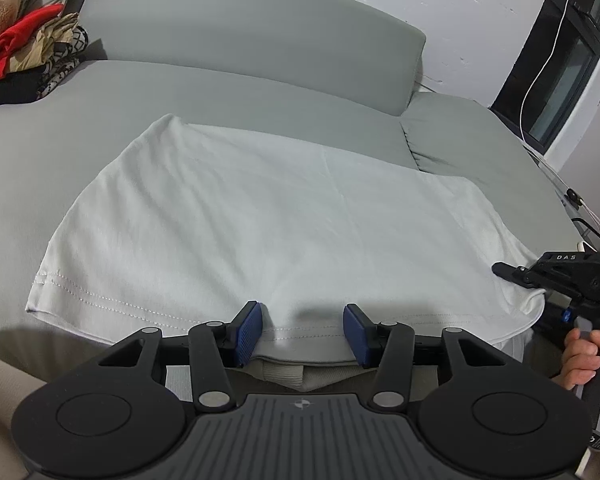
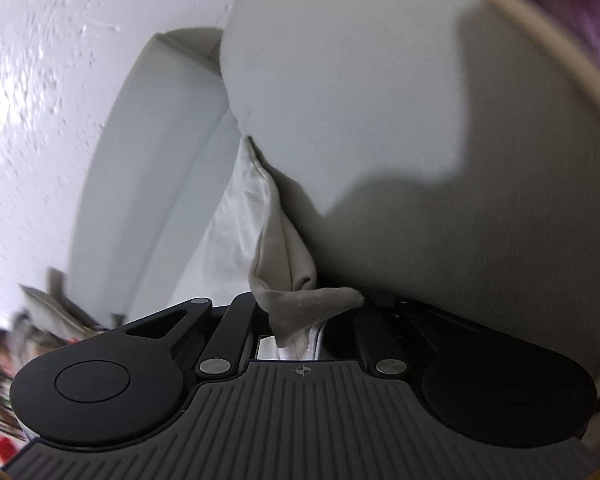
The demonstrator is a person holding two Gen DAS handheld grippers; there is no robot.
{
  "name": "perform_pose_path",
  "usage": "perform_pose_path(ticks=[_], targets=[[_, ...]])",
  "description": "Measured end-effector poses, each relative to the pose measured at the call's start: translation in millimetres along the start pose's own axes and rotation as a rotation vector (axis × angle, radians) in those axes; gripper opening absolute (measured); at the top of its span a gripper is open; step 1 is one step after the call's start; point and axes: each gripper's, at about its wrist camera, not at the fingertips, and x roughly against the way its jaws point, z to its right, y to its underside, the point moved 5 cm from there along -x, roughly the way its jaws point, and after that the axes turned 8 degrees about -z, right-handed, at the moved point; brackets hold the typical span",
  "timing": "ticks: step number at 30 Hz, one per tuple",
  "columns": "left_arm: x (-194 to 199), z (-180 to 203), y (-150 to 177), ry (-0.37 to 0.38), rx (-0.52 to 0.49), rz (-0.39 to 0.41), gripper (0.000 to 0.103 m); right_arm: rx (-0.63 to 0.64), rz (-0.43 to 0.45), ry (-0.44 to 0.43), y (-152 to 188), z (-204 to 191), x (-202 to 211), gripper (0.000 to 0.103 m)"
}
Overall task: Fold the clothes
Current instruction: 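Pinch the folded shirt's edge with the right gripper and lift it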
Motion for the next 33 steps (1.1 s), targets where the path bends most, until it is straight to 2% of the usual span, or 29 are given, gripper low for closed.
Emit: perform_pose_path(ticks=[3, 5, 6, 7, 11, 12, 14, 17, 19, 21, 22, 24, 26, 29, 33], targets=[[5.0, -1.7, -7.2, 0.02, -0.002, -0.051, 0.045, 0.128, 0.003, 0.12, -3.4, -36.0, 6.6, 0.006], [19.5, -9.0, -20.4, 0.052, 0.011, -0.053, 0.048, 0.237, -0.008, 0.2, -3.0, -66.8, 7.5, 0.006], [27.1, -13.0, -27.4, 0.069, 0.019, -0.052, 0.056, 0.298, -0.006, 0.232, -1.0, -84.1, 7.1, 0.006], [36.2, -19.8, -36.1, 0.081, 0.025, -0.031, 0.063, 0.36, -0.002, 0.263, 1.7, -101.8, 6.4, 0.006], [57.1, -66.4, -64.9, 0.06, 0.057, 0.079, 0.062, 0.612, 0.024, 0.314, 34.0, -179.7, -8.4, 0.006], [59.2, -81.7, -69.4, 0.051, 0.082, 0.111, 0.06, 0.675, 0.025, 0.308, 47.9, -199.1, -14.9, 0.006], [59.8, -115.3, -68.8, 0.083, 0.181, 0.164, 0.057, 0.803, 0.015, 0.284, 81.0, -232.0, -30.8, 0.006], [58.1, -159.0, -56.0, 0.137, 0.408, 0.179, 0.056, 0.967, -0.051, 0.253, 130.6, -265.8, -70.3, 0.006], [61.7, -172.6, -50.9, 0.164, 0.479, 0.212, 0.056, 1.019, -0.136, 0.245, 158.9, -269.2, -98.5, 0.006], [61.1, -177.5, -48.7, 0.154, 0.479, 0.21, 0.057, 1.057, -0.235, 0.261, 184.7, -276.6, -126.8, 0.006], [58.9, -177.7, -47.8, 0.145, 0.466, 0.197, 0.057, 1.069, -0.253, 0.28, 192.6, -276.9, -135.0, 0.006], [54.2, -177.8, -46.0, 0.128, 0.44, 0.17, 0.057, 1.1, -0.219, 0.312, 201.1, -275.4, -141.2, 0.006], [51.6, -178.1, -45.6, 0.12, 0.432, 0.16, 0.057, 1.071, -0.234, 0.319, 194.7, -284.1, -144.4, 0.006], [50.0, -180.0, -47.4, 0.107, 0.438, 0.163, 0.057, 1.003, -0.255, 0.306, 189.7, -280.5, -119.5, 0.006], [43.3, -183.9, -45.9, 0.123, 0.488, 0.126, 0.057, 0.989, -0.254, 0.277, 193.4, -284.7, -105.4, 0.006]])
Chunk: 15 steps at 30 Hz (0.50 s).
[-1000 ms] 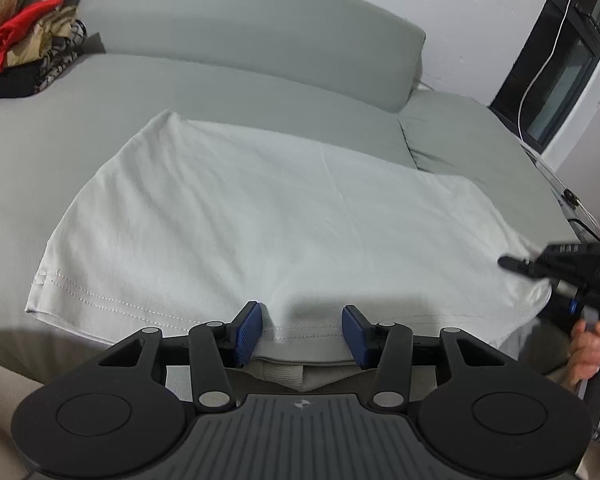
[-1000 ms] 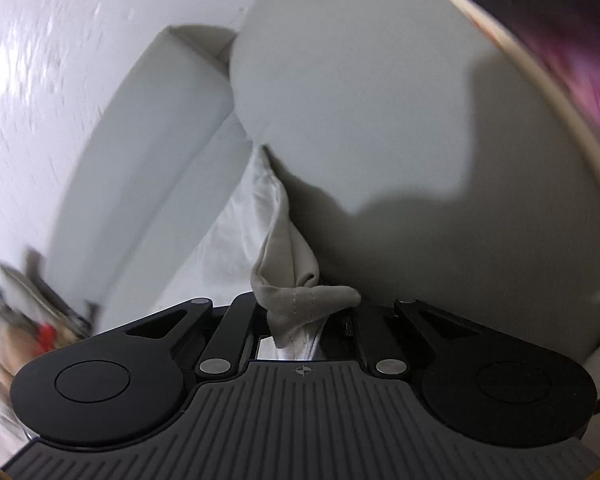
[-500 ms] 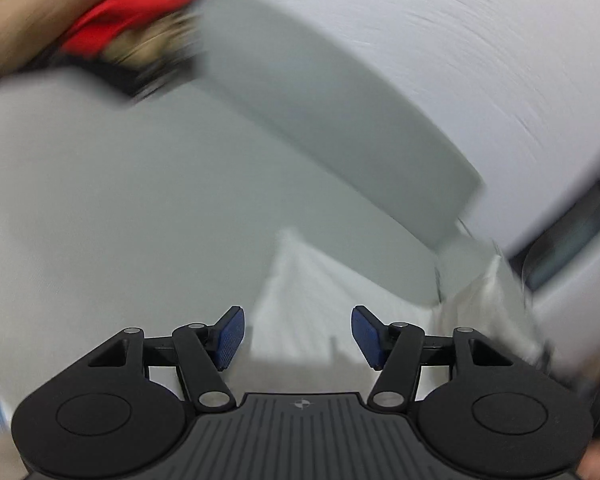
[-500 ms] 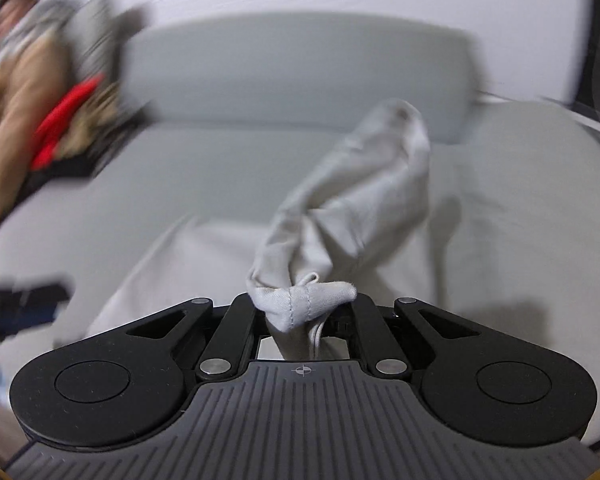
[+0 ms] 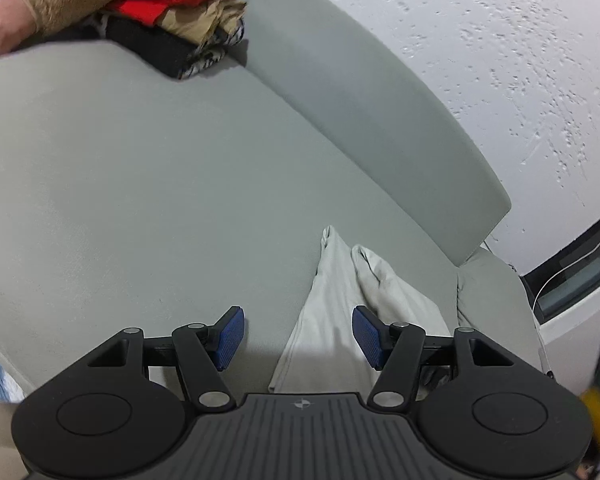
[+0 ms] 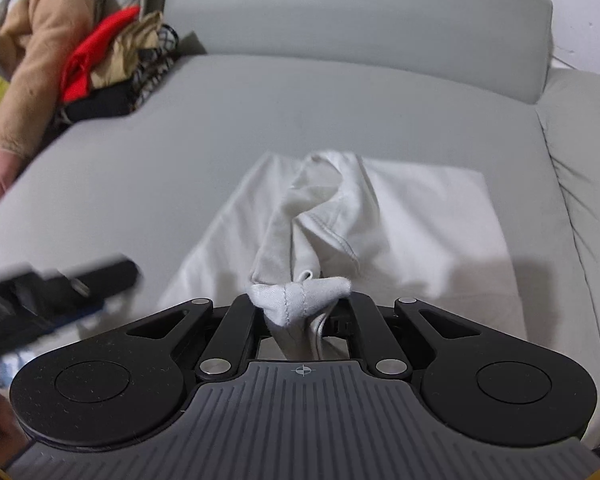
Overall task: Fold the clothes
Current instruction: 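Pinch the folded shirt's edge with the right gripper and lift it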
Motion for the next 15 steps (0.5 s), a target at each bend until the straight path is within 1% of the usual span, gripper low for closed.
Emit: perform_pose_path(ticks=[2, 5, 11, 12, 13, 14, 15], targets=[[-4.7, -4.2, -0.5, 0.003, 0.039, -0.023, 0.057, 0.017, 0.006, -0.011, 3.2, -7.1, 8.2, 0.006], [-2.9, -10.4, -1.0, 0.008, 0.081, -0.021, 0.057, 0.043, 0.008, -0.011, 3.0, -20.6, 14.2, 0.006], [2.9, -17.6, -2.7, -0.013, 0.085, -0.002, 0.056, 0.079, -0.024, -0.02, 4.6, -45.2, 8.7, 0.007], [4.0, -18.9, -3.2, -0.021, 0.088, 0.007, 0.056, 0.08, -0.04, -0.039, 4.7, -47.8, 6.1, 0.008], [4.8, -20.1, -4.3, -0.022, 0.095, 0.014, 0.056, 0.067, -0.073, -0.095, 5.3, -47.4, 3.4, 0.021], [5.7, -20.6, -6.0, -0.015, 0.102, 0.02, 0.056, 0.037, -0.103, -0.181, 6.8, -43.9, 3.5, 0.036], [7.8, -21.4, -6.9, -0.011, 0.105, 0.032, 0.056, 0.003, -0.126, -0.282, 9.3, -37.9, 6.5, 0.041]])
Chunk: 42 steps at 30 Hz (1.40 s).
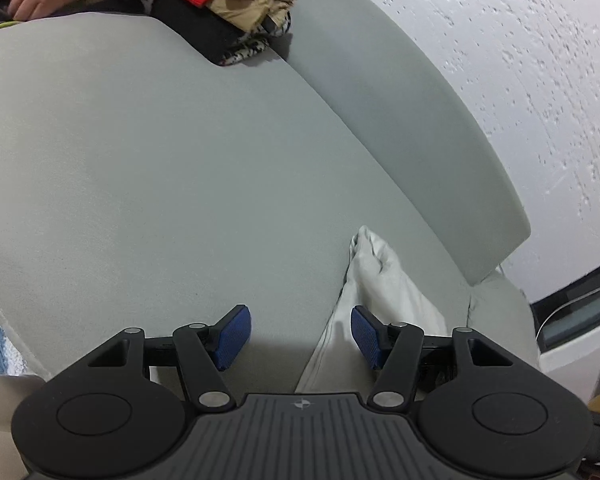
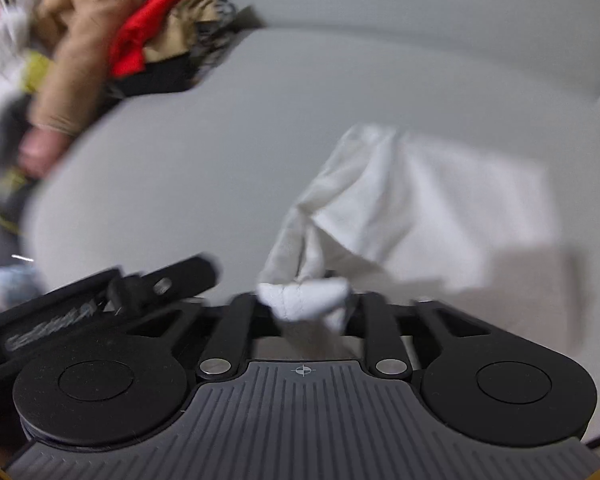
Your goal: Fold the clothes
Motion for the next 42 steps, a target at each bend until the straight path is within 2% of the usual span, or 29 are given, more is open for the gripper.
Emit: perform_pose_path(ticks=[2, 3, 6, 8, 10, 12, 13, 14, 15, 18, 20, 21, 22, 24, 25, 28, 32, 34, 35, 38, 39, 40, 42], targets=[[5.0, -1.2, -1.5, 0.005, 0.003, 0.028, 0.056, -0.058, -0.019, -0.183, 10.1, 14.3, 15.9, 0.044], [7.8, -0.8, -2.1, 0.008, 0.0, 0.043, 0.056, -0.091, -0.02, -0.236, 16.7, 25.0, 26.5, 0.044], [14.5, 4.0, -2.8, 0.036, -0.02, 0.078, 0.052, -0.203, 0.012, -0.295, 37.6, 65.8, 60.0, 0.045], [15.2, 15.1, -0.2, 0.093, -0.068, 0.078, 0.044, -0.255, 0.054, -0.271, 50.4, 92.4, 77.6, 0.046], [11.4, 35.4, 6.4, 0.15, -0.162, 0.062, 0.034, -0.285, 0.11, -0.195, 65.0, 117.2, 93.2, 0.047], [0.5, 58.4, 17.8, 0.162, -0.281, 0.025, 0.032, -0.287, 0.157, -0.094, 76.8, 134.7, 99.0, 0.045], [-5.8, 69.4, 25.7, 0.151, -0.346, 0.004, 0.027, -0.271, 0.174, -0.036, 81.2, 140.0, 98.5, 0.032], [-12.0, 79.2, 34.2, 0.124, -0.414, -0.006, 0.024, -0.237, 0.184, 0.026, 84.4, 142.2, 96.2, 0.013], [-18.2, 88.6, 42.7, 0.095, -0.483, -0.015, 0.022, -0.197, 0.195, 0.073, 87.0, 142.7, 93.6, 0.01], [-37.0, 109.2, 65.5, -0.021, -0.664, -0.035, 0.019, -0.051, 0.209, 0.078, 91.2, 127.8, 80.2, 0.01], [-52.6, 106.2, 75.9, -0.18, -0.734, -0.074, 0.014, 0.045, 0.184, 0.093, 95.0, 117.3, 67.8, 0.012], [-59.8, 101.1, 80.9, -0.263, -0.749, -0.108, 0.009, 0.07, 0.145, 0.134, 99.4, 117.7, 60.7, 0.013], [-60.5, 97.8, 84.2, -0.292, -0.753, -0.118, 0.01, 0.076, 0.125, 0.154, 106.0, 120.5, 58.9, 0.012], [-53.3, 92.5, 86.7, -0.299, -0.765, -0.135, 0.01, 0.082, 0.087, 0.187, 118.2, 127.1, 58.3, 0.012], [-49.9, 88.5, 85.8, -0.293, -0.751, -0.14, 0.01, 0.068, 0.074, 0.187, 122.1, 132.5, 64.9, 0.017], [-35.9, 80.1, 79.4, -0.246, -0.682, -0.134, 0.011, -0.021, 0.025, 0.11, 130.6, 151.7, 83.6, 0.02], [-14.7, 97.9, 62.6, -0.102, -0.61, -0.047, 0.012, -0.085, 0.133, 0.044, 120.9, 167.5, 105.3, 0.026], [-12.9, 116.1, 58.0, -0.034, -0.605, -0.032, 0.02, -0.129, 0.192, 0.03, 109.0, 174.8, 109.1, 0.027], [-15.3, 124.8, 58.5, -0.023, -0.614, -0.034, 0.022, -0.16, 0.214, 0.02, 101.8, 179.1, 107.7, 0.027], [-43.8, 146.0, 49.0, -0.05, -0.646, -0.065, 0.02, -0.206, 0.256, -0.009, 74.6, 187.5, 94.5, 0.024], [-56.9, 150.9, 42.9, -0.058, -0.648, -0.077, 0.017, -0.213, 0.261, -0.021, 64.2, 188.9, 88.3, 0.023], [-70.0, 155.8, 36.8, -0.066, -0.65, -0.089, 0.007, -0.217, 0.261, -0.04, 53.7, 190.1, 81.9, 0.022], [-92.4, 157.2, 22.0, -0.039, -0.614, -0.11, 0.003, -0.229, 0.255, -0.087, 31.6, 193.3, 66.9, 0.023]])
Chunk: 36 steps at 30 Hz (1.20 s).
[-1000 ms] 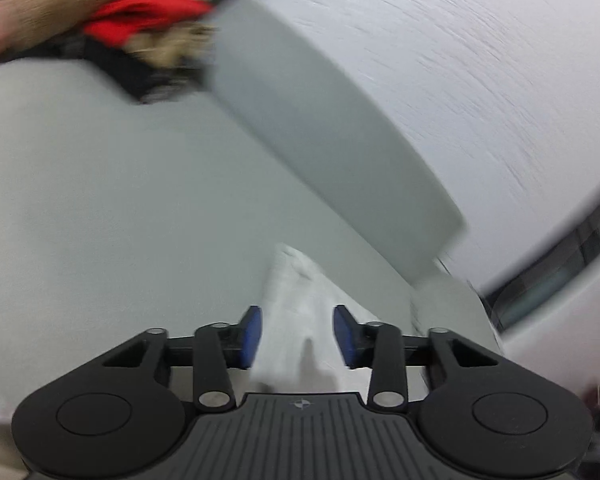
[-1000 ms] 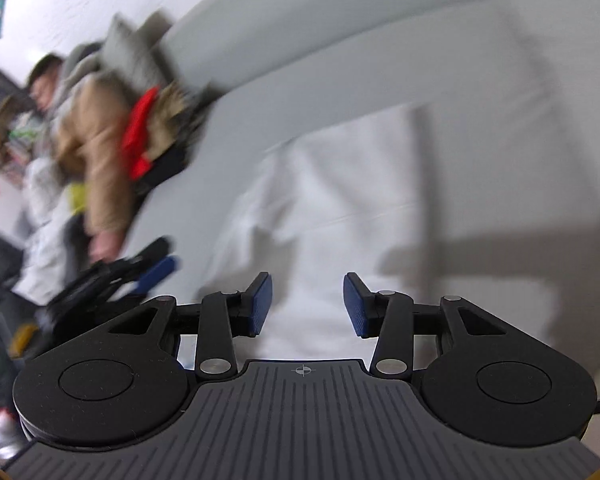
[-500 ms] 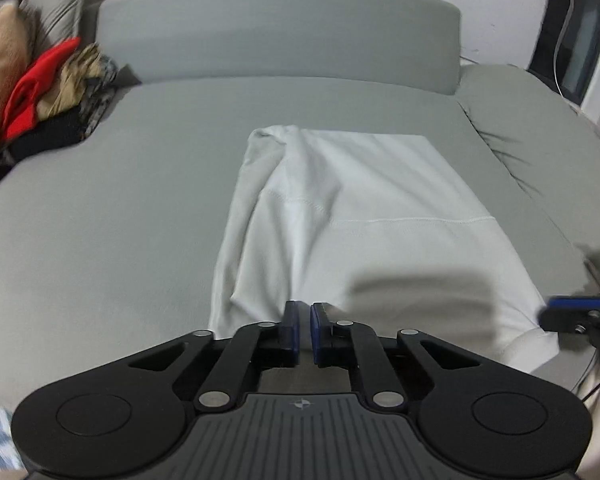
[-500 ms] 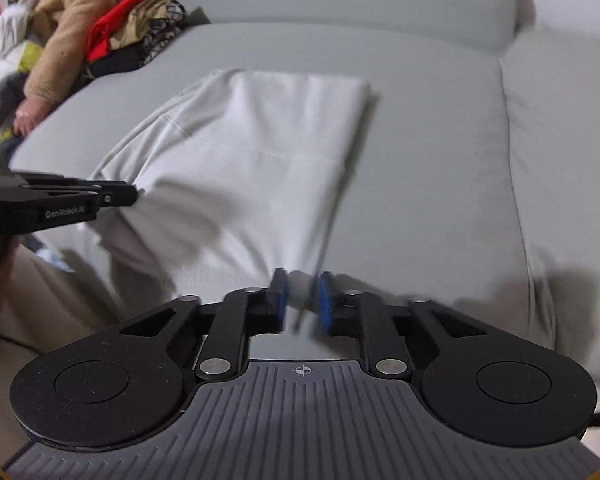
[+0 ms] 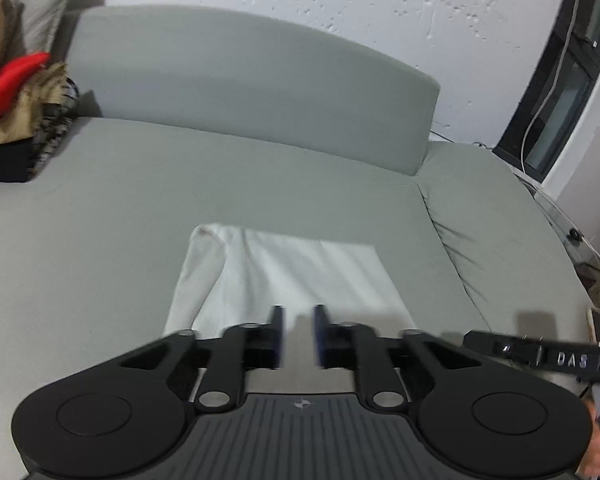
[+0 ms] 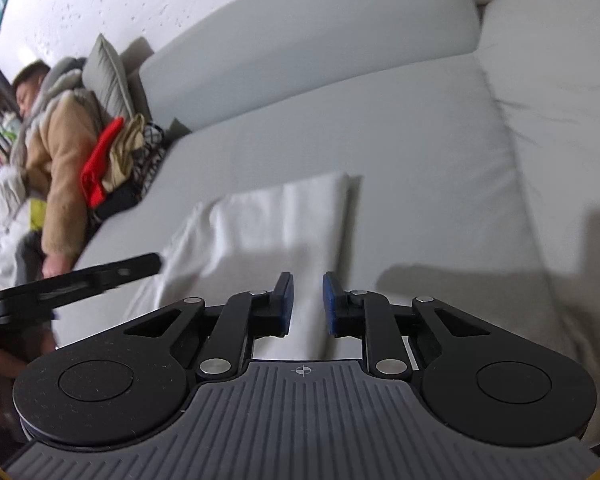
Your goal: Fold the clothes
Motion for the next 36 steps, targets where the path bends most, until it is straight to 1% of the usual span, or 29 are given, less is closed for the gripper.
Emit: perform_pose_path(ticks=[2, 3, 4, 6, 7, 9, 10, 12, 14, 15, 18, 20, 21, 24, 27, 29, 30, 31, 33, 34, 35, 36], targets=[[-18.4, -14.7, -8.5, 0.045, 0.065, 0.018, 0.002, -0.02, -0.014, -0.051, -15.7, 0.9, -22.0, 0.023], [-27.1, -23.4, -9.7, 0.037, 0.088, 0.019, 0.002, -0.032, -0.02, -0.074, -23.0, 1.8, -32.0, 0.023], [-34.9, -31.6, -5.4, -0.012, 0.116, -0.016, 0.0, -0.043, -0.027, -0.1, -29.8, 2.7, -42.4, 0.023], [-49.5, -47.6, 5.4, -0.124, 0.176, -0.1, 0.001, -0.077, -0.043, -0.152, -41.1, 5.9, -63.4, 0.023], [-52.0, -53.9, 9.0, -0.123, 0.217, -0.107, 0.003, -0.095, -0.053, -0.174, -45.5, 7.4, -73.7, 0.023], [-51.6, -55.9, 11.0, -0.11, 0.224, -0.101, 0.003, -0.141, -0.074, -0.214, -51.8, 12.4, -93.9, 0.023], [-51.3, -56.3, 11.7, -0.105, 0.224, -0.099, 0.007, -0.166, -0.084, -0.232, -53.6, 15.8, -103.2, 0.023], [-51.1, -57.4, 13.4, -0.095, 0.22, -0.093, 0.007, -0.213, -0.092, -0.246, -57.6, 25.8, -120.4, 0.022], [-49.9, -59.9, 13.9, -0.083, 0.226, -0.093, 0.008, -0.242, -0.033, -0.172, -65.8, 44.8, -128.3, 0.003], [-49.3, -61.1, 14.1, -0.077, 0.23, -0.093, 0.008, -0.276, 0.013, -0.123, -69.9, 58.5, -127.8, 0.0], [-50.4, -63.5, 11.5, -0.066, 0.239, -0.097, 0.008, -0.416, 0.129, 0.025, -77.3, 93.8, -113.7, 0.0], [-46.1, -59.0, 11.1, -0.078, 0.204, -0.089, 0.008, -0.432, 0.144, 0.041, -77.4, 94.4, -99.2, 0.009], [-43.8, -56.5, 10.9, -0.085, 0.186, -0.085, 0.007, -0.408, 0.135, 0.03, -75.1, 88.0, -91.7, 0.009], [-26.9, -39.7, 16.9, -0.068, 0.096, -0.044, 0.007, -0.32, 0.096, -0.025, -60.2, 58.6, -68.0, 0.01], [-5.0, -18.5, 26.8, 0.031, 0.02, 0.016, 0.007, -0.207, 0.042, -0.072, -41.4, 24.3, -53.2, 0.013], [1.8, -3.5, 34.3, 0.06, -0.054, 0.034, 0.007, -0.112, -0.007, -0.088, -28.3, -0.5, -49.8, 0.014], [0.4, 2.0, 38.5, 0.046, -0.09, 0.022, 0.008, -0.057, -0.032, -0.086, -21.1, -13.4, -50.1, 0.014], [-4.1, 4.4, 43.3, 0.011, -0.113, -0.002, 0.008, -0.007, -0.048, -0.087, -13.1, -24.8, -50.9, 0.014], [-16.1, -0.4, 53.2, -0.082, -0.119, -0.064, 0.008, 0.061, -0.073, -0.076, 2.7, -38.0, -53.8, 0.014], [-16.7, -2.7, 55.1, -0.102, -0.116, -0.069, 0.008, 0.074, -0.084, -0.062, 9.1, -38.9, -54.8, 0.014], [-16.0, -4.9, 56.4, -0.116, -0.112, -0.068, 0.008, 0.065, -0.094, -0.04, 13.2, -33.5, -54.7, 0.018], [-13.9, -5.7, 57.3, -0.123, -0.104, -0.072, 0.008, 0.056, -0.104, -0.018, 17.3, -28.0, -54.5, 0.016]])
